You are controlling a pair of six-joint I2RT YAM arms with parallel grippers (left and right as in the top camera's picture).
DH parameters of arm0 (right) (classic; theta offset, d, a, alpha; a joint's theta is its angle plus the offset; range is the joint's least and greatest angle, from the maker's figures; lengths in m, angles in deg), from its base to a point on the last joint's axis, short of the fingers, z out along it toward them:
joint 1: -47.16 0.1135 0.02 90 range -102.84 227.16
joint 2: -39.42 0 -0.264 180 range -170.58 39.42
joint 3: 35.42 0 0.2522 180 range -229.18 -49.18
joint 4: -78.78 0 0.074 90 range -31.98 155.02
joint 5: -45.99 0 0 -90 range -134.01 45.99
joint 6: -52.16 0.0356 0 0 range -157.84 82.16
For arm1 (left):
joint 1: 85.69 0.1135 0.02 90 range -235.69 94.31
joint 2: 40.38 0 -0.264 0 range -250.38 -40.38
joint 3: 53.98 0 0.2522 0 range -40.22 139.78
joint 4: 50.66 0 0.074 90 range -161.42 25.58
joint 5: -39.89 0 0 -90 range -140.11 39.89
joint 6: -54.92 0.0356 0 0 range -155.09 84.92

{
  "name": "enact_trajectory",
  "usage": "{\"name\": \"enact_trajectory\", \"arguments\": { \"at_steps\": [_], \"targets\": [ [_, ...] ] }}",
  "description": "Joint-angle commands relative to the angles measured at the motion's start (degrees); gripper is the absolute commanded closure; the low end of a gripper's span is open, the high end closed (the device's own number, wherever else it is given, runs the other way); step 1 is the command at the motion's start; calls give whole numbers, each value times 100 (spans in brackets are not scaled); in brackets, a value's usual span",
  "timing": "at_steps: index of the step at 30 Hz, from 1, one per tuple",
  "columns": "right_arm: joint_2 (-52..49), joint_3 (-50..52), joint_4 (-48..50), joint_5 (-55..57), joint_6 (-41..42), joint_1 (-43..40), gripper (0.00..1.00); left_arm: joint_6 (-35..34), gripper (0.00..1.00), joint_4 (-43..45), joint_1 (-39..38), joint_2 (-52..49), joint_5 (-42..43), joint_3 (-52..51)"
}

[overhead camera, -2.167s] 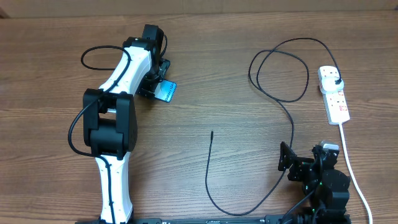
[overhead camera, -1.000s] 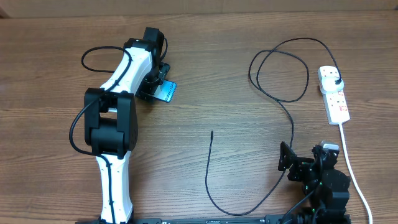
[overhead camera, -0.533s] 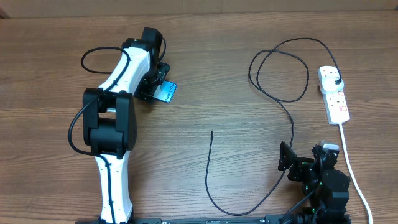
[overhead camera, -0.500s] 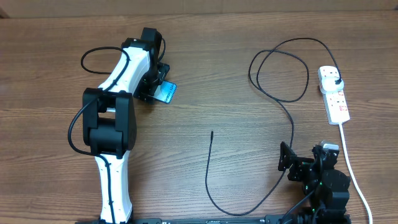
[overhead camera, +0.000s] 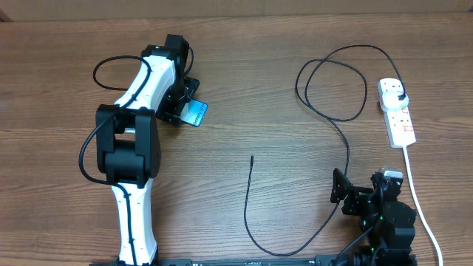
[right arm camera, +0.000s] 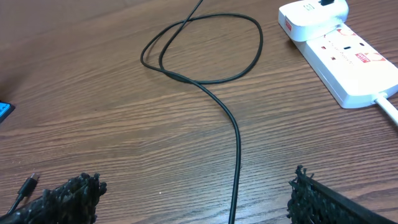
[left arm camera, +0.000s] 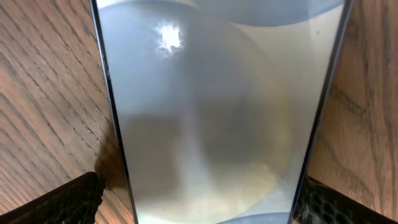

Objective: Plug charger to phone and switch on socket
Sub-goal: 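Close the left gripper on the phone's bottom edge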

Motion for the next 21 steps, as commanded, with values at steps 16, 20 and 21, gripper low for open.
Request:
{"name": "enact_trajectory", "arguments": {
  "at_steps": [16, 20, 21],
  "targets": [
    [42, 87, -48, -28, 17, 33, 0, 168, 0, 79, 22, -149, -35, -61],
    [42, 87, -48, -31, 17, 33, 0, 144, 0, 85, 22, -149, -35, -61],
    [42, 87, -48, -31, 17, 33, 0, 144, 0, 90, 26, -149, -55, -63]
  ]
}}
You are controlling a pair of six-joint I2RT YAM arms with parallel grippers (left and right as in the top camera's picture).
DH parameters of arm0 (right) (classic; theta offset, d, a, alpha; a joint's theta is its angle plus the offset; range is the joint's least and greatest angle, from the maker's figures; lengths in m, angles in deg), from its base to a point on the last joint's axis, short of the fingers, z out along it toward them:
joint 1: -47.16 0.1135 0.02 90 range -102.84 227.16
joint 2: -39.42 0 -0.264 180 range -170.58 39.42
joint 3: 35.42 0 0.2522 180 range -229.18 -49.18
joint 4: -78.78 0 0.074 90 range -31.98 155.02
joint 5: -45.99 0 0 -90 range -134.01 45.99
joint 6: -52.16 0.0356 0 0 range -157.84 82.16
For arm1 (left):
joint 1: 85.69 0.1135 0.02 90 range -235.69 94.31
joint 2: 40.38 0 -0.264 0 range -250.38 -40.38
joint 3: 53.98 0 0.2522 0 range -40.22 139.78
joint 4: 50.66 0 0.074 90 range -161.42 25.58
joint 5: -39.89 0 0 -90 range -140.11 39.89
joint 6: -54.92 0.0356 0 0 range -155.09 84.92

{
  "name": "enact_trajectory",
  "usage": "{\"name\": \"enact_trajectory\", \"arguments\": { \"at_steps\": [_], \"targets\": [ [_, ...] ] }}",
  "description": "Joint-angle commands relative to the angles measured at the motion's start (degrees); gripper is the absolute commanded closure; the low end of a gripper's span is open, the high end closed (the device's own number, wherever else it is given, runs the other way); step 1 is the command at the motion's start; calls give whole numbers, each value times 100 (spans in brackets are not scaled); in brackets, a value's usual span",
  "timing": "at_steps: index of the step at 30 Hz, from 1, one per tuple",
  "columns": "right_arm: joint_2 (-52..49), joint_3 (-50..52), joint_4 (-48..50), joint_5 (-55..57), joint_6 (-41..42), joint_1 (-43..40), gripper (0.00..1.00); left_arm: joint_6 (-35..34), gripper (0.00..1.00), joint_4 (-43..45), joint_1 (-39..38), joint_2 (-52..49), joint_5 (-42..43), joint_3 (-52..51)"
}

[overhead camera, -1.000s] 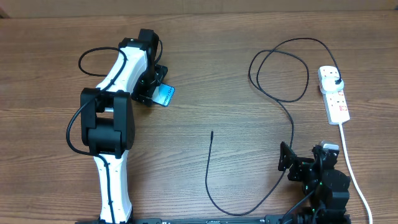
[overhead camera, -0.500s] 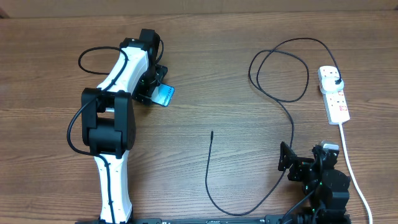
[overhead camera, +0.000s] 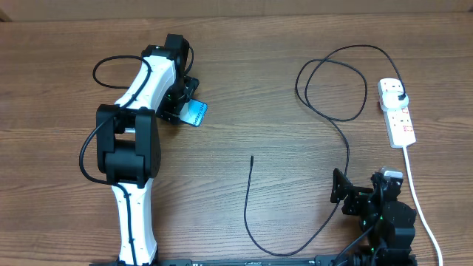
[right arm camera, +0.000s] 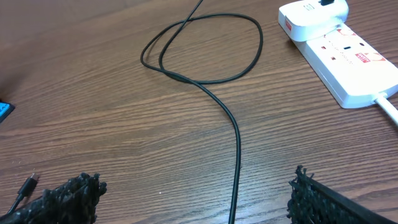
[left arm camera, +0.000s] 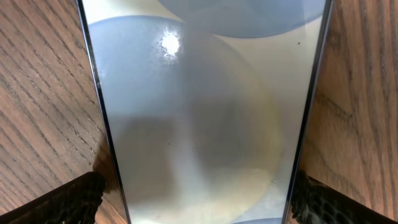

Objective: Plug charger to phone and switch on socket
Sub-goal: 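Close the left gripper on the phone's bottom edge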

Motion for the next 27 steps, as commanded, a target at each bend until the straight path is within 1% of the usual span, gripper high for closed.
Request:
{"name": "enact_trajectory", "arguments": {
  "at_steps": [1, 20, 27],
  "targets": [
    [42, 87, -48, -28, 17, 33, 0, 46, 0, 0, 39, -144, -2, -61],
    [42, 87, -48, -28, 17, 33, 0, 46, 0, -15, 127, -146, -55, -63],
    [42, 87, -48, -28, 17, 33, 0, 48, 0, -17, 236, -146, 63, -63]
  ]
}}
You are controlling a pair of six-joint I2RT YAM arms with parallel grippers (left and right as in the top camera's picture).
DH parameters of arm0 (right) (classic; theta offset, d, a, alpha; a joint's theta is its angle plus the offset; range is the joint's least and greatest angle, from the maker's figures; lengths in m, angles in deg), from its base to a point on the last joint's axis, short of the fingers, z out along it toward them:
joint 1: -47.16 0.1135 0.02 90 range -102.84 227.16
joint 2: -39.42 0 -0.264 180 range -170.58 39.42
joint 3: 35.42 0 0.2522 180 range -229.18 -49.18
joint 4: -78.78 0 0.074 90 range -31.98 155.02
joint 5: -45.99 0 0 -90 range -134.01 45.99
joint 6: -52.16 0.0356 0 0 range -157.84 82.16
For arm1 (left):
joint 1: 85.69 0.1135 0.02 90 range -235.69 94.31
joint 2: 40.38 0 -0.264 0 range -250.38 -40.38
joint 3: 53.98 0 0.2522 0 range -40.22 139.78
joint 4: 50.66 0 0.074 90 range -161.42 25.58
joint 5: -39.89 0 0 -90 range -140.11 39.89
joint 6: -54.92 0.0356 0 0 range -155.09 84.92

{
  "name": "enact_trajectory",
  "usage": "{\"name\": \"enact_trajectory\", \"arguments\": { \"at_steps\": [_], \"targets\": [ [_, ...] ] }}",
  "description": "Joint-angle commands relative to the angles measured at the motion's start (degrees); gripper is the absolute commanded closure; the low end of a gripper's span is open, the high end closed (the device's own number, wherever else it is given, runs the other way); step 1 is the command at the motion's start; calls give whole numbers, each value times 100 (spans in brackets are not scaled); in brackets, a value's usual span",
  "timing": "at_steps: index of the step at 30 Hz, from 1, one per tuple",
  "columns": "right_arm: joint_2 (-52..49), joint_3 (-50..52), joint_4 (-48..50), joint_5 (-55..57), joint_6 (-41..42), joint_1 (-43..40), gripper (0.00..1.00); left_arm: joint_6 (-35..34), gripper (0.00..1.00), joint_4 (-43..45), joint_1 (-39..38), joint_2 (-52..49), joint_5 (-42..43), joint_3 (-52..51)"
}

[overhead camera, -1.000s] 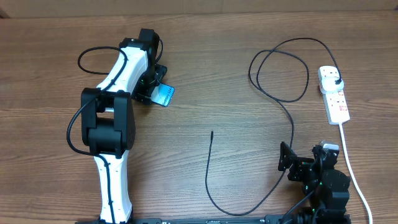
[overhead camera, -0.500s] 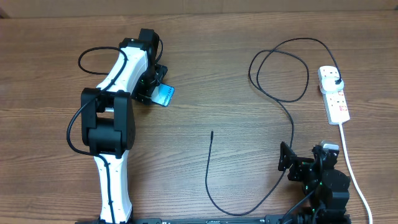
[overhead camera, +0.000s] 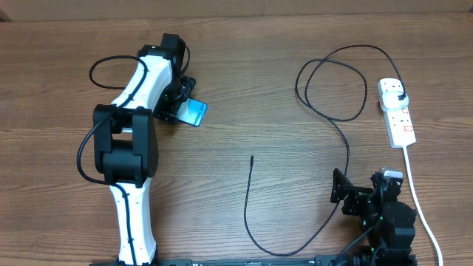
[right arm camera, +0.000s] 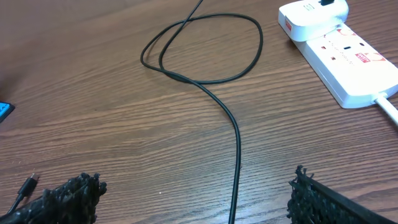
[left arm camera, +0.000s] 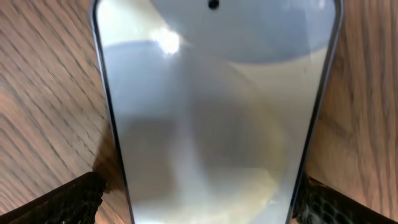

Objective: Plug charger to phone and switch on socket
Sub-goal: 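Close the left gripper on the phone's bottom edge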

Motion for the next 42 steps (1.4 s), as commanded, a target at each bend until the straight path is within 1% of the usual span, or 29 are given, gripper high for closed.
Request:
{"name": "enact_trajectory", "arguments": {
  "at_steps": [1, 13, 20, 36, 42],
  "targets": [
    [42, 87, -52, -28, 17, 33, 0, 48, 0, -15, 98, -146, 70, -63],
    [42, 87, -52, -28, 17, 33, 0, 111, 0, -81, 98, -146, 376, -90],
    [42, 87, -52, -31, 17, 33, 0, 111, 0, -81, 101, -146, 376, -245],
    [42, 87, -52, -28, 17, 33, 0, 111, 0, -83, 98, -146, 356, -249],
    [42, 87, -52, -28, 17, 33, 0, 111, 4, -83, 101, -146, 356, -249]
  ]
}}
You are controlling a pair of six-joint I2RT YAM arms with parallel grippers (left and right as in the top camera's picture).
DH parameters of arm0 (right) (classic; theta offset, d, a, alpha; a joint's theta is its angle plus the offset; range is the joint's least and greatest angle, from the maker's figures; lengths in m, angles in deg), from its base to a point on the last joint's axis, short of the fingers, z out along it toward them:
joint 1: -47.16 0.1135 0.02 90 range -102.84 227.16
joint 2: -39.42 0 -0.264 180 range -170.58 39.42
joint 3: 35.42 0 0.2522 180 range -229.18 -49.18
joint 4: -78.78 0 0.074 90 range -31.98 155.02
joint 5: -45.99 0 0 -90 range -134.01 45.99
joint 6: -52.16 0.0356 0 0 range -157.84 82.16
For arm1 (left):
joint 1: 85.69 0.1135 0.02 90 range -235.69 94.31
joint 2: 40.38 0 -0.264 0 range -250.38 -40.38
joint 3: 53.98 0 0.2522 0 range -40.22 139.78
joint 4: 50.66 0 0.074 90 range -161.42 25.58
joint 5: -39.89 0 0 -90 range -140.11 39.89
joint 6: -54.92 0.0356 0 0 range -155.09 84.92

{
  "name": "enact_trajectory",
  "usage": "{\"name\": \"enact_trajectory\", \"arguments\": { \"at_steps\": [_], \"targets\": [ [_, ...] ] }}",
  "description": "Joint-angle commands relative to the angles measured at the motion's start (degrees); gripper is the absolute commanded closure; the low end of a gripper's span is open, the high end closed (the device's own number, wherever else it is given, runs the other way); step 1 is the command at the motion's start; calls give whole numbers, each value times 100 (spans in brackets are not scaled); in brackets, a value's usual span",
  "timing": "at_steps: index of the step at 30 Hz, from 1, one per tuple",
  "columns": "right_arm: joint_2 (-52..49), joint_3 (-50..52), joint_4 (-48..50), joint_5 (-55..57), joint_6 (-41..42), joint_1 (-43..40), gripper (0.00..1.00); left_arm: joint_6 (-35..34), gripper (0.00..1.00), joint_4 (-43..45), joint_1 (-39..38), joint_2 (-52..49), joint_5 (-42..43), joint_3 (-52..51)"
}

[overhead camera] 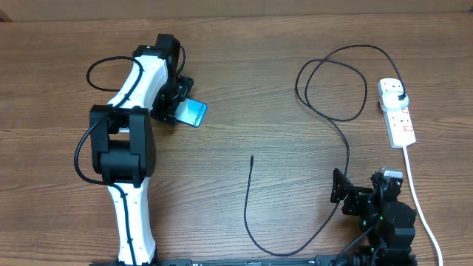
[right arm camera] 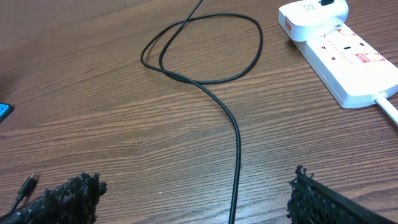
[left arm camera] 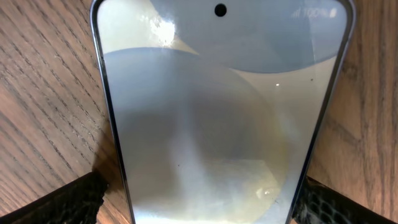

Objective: Plug charger to phone and switch on socket

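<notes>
The phone lies screen up on the wooden table at the far left. In the left wrist view the phone fills the frame, top edge and camera hole showing. My left gripper straddles its lower end, open, with one finger beside each long edge. The black charger cable runs from the adapter in the white power strip to a free end mid-table. My right gripper is open at the near right, low over the cable.
The cable makes a double loop at the far right. A white lead runs from the strip toward the near edge, beside the right arm's base. The left arm's own black wire loops at the far left.
My left gripper has drawn back a little along the phone, so the phone's whole top edge now shows in the wrist view. The phone lies where it was. The right arm is unmoved.
My left gripper stood open astride the phone, the screen filling its view with no top edge visible. Then the camera hole came into view, and now the full top edge. The phone, cable and right arm kept their places throughout.
</notes>
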Motion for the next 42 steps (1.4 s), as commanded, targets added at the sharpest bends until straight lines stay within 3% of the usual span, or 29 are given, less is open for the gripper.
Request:
{"name": "enact_trajectory", "arguments": {
  "at_steps": [1, 42],
  "targets": [
    [42, 87, -50, -28, 17, 33, 0, 90, 4, -59, 20, -142, 81, -212],
    [42, 87, -50, -28, 17, 33, 0, 94, 18, -61, 20, -142, 59, -212]
  ]
}}
